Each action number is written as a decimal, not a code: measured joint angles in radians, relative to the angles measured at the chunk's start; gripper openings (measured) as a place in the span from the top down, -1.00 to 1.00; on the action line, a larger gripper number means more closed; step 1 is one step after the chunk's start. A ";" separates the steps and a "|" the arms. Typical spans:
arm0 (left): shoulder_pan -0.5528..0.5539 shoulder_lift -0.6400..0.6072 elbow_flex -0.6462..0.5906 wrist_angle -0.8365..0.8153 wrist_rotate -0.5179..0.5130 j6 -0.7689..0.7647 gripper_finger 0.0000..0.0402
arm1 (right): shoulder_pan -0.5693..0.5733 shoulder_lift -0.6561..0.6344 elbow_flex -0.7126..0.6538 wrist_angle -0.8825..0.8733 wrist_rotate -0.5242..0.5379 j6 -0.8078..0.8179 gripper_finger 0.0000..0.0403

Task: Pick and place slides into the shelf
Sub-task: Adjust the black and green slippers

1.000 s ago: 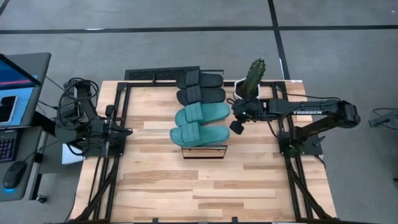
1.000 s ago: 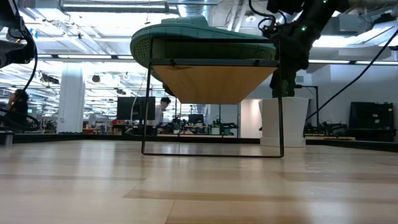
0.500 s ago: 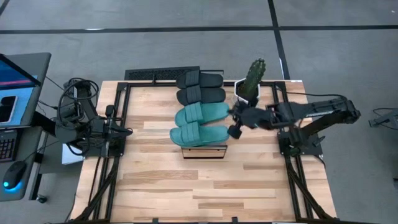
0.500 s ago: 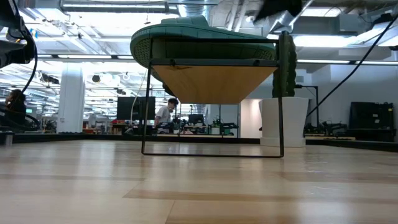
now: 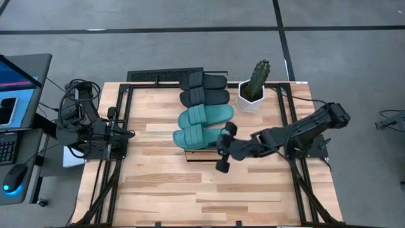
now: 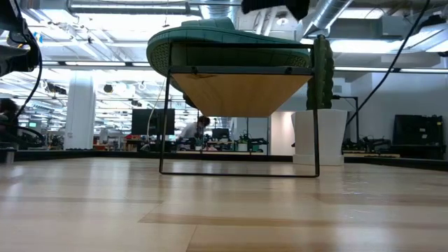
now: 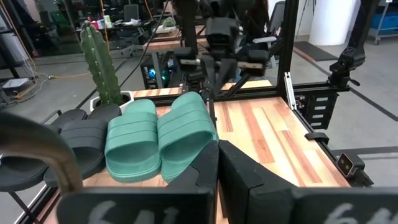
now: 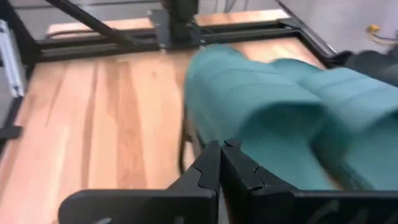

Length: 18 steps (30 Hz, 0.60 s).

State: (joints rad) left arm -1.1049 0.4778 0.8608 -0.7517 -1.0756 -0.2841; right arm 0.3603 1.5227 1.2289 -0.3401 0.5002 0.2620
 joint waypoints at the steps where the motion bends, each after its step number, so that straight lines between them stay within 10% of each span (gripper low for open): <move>1: 0.000 0.000 0.000 0.000 0.000 -0.004 1.00 | 0.004 0.012 0.000 0.022 -0.006 0.000 1.00; 18: 0.000 0.000 0.000 0.000 0.025 -0.035 1.00 | 0.057 0.071 0.000 0.017 -0.031 0.092 1.00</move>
State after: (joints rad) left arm -1.1049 0.4778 0.8608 -0.7513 -1.0508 -0.3195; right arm 0.4175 1.5940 1.2289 -0.3233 0.4694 0.3542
